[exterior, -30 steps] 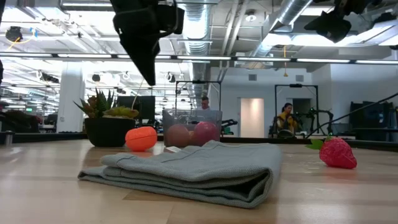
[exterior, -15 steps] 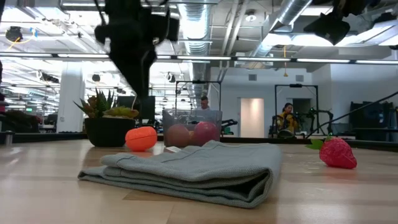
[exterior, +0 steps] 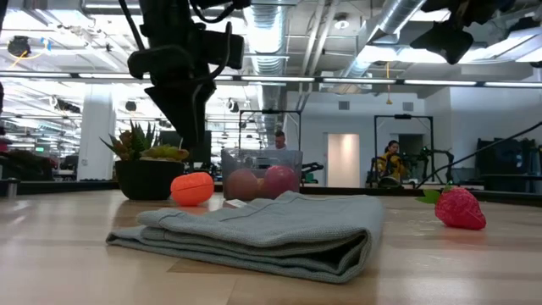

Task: Pick and placing Produce into tupperware
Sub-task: Put the orange pumpkin into the black bin

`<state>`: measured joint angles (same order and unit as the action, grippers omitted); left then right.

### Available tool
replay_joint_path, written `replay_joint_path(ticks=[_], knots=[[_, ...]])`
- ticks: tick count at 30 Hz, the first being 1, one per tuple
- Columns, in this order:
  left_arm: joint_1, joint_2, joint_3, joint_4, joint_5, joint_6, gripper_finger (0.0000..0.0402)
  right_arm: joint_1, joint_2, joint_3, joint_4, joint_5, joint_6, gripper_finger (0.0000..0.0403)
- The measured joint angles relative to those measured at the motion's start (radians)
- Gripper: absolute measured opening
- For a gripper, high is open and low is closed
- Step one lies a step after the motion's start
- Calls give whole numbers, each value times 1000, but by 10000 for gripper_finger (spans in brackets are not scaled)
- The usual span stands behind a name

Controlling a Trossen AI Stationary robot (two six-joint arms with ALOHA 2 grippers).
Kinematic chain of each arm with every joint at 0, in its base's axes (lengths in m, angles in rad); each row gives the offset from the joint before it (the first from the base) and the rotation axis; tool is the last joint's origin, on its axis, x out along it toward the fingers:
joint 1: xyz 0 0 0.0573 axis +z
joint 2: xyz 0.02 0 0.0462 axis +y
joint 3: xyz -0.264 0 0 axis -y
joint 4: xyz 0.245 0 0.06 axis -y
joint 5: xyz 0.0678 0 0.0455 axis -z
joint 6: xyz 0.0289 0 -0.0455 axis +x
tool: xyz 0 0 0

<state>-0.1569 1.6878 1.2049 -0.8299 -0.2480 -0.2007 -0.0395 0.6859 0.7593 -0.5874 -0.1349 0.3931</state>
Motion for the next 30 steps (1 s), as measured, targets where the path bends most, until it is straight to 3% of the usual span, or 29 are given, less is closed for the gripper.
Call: replay_joint_path(ticks=[8, 18, 23, 30], knots=[[52, 0, 0, 5, 64, 23, 245, 0, 17, 0, 5, 0, 0, 291], [98, 0, -2, 18, 116, 32, 298, 0, 30, 0, 21, 0, -9, 291], [103, 40, -23, 55, 180, 32, 302, 0, 29, 0, 21, 0, -9, 291], [104, 67, -28, 72, 172, 36, 302, 0, 39, 0, 27, -3, -9, 291]])
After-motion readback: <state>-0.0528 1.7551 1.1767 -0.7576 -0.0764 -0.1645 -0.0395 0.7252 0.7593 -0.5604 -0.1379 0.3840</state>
